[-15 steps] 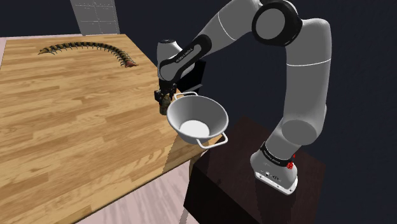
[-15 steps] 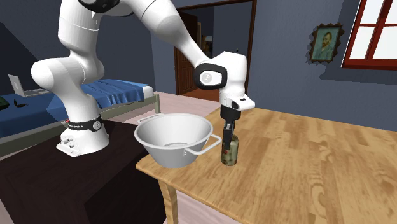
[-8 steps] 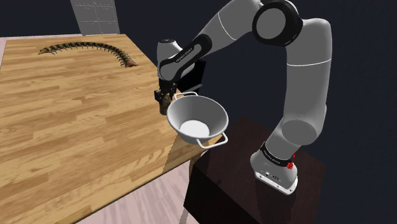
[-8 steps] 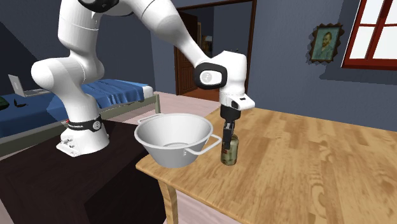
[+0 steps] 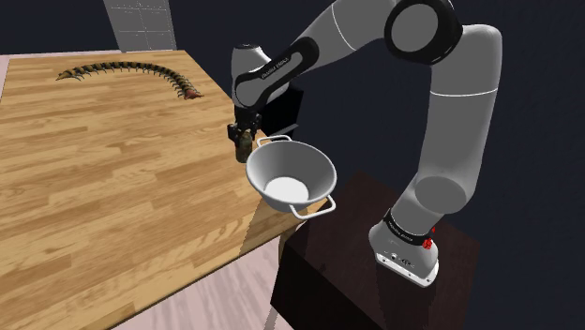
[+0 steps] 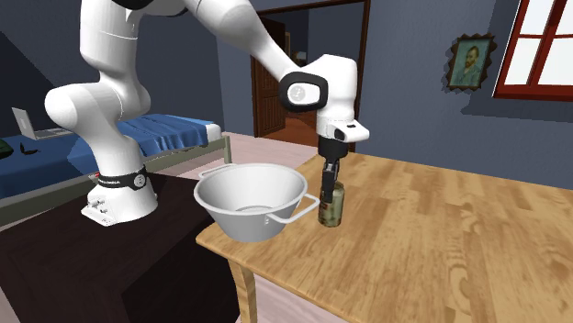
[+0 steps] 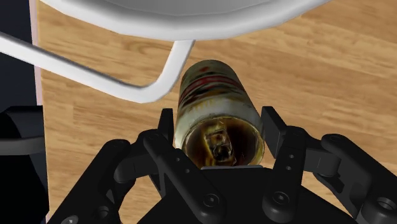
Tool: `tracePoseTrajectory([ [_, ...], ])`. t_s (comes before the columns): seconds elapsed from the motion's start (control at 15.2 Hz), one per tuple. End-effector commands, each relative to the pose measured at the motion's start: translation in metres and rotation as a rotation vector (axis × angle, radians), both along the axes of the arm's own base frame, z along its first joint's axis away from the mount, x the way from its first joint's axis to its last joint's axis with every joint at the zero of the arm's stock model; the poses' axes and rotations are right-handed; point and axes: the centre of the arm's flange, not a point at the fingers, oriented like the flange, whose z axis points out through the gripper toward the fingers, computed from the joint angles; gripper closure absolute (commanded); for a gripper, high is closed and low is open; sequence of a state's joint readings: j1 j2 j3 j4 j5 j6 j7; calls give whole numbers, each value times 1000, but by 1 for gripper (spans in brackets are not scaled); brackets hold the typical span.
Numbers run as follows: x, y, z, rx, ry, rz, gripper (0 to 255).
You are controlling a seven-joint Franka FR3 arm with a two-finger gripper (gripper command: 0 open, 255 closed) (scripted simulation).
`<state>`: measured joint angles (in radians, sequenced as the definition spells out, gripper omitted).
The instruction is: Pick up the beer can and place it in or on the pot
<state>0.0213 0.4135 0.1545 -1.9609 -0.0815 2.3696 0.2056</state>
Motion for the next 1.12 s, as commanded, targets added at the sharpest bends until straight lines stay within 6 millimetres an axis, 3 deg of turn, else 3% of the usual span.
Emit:
tracePoseTrajectory([
  [0.0, 1, 2, 12, 0, 0, 0, 255],
  [1.06, 1, 2, 96, 0, 0, 0, 255],
])
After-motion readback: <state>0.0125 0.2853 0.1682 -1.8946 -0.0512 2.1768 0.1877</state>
